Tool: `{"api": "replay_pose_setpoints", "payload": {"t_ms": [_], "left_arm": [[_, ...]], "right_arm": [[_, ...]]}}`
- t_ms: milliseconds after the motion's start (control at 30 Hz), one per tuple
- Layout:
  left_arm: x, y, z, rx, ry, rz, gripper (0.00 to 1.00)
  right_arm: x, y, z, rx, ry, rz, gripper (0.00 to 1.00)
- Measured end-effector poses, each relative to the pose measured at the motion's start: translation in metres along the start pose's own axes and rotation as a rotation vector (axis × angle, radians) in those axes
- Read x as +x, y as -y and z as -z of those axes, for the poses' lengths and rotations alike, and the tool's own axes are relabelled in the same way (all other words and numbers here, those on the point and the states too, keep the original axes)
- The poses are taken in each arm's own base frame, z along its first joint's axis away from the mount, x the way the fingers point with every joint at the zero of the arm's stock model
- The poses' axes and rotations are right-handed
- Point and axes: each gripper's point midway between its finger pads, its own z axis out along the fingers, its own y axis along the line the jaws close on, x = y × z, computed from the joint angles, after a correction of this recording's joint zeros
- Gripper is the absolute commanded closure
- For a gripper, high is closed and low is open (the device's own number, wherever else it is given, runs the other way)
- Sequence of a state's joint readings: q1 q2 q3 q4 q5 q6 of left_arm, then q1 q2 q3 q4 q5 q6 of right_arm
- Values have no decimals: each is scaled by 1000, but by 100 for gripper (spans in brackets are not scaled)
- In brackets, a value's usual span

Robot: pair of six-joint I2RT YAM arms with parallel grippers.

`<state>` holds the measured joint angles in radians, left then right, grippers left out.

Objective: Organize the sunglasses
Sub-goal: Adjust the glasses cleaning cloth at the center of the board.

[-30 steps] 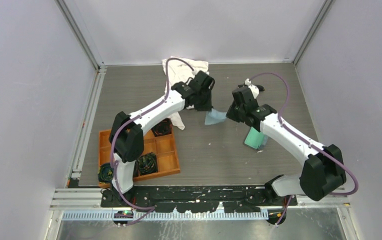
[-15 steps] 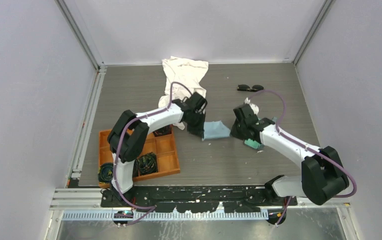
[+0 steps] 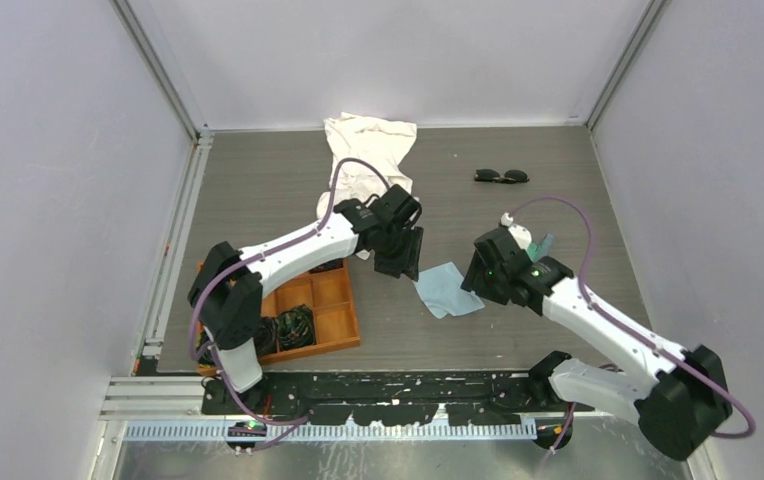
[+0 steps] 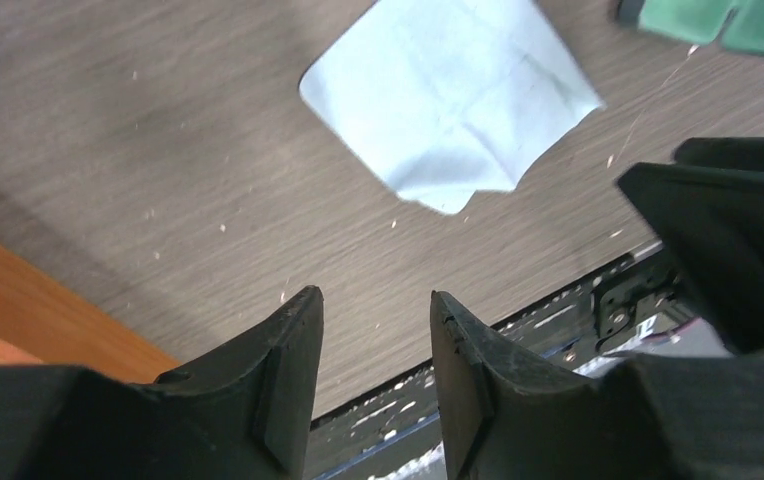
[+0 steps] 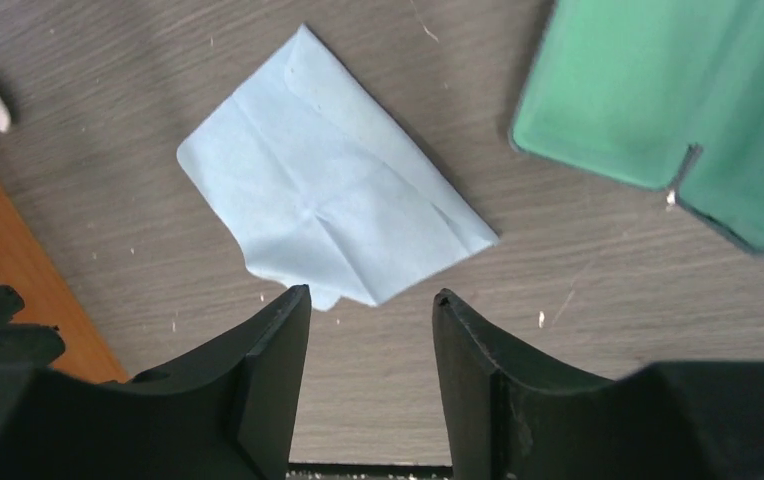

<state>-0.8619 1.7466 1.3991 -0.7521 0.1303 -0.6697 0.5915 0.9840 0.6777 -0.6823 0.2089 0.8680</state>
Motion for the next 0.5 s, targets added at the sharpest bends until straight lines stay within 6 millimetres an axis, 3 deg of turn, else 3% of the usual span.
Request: {"api": "replay_pose_setpoints", "payload": {"t_ms": [133, 367, 500], "left_arm": [[-14, 8, -9, 14, 10, 14, 56], [12, 3, -33, 16, -73, 72, 58], [21, 14, -40, 71, -108, 93, 57]], "right_arm": [[-10, -11, -14, 38, -6, 36, 53], [-7, -14, -20, 24, -24, 56, 59], [6, -3, -27, 32, -43, 52, 59]]}}
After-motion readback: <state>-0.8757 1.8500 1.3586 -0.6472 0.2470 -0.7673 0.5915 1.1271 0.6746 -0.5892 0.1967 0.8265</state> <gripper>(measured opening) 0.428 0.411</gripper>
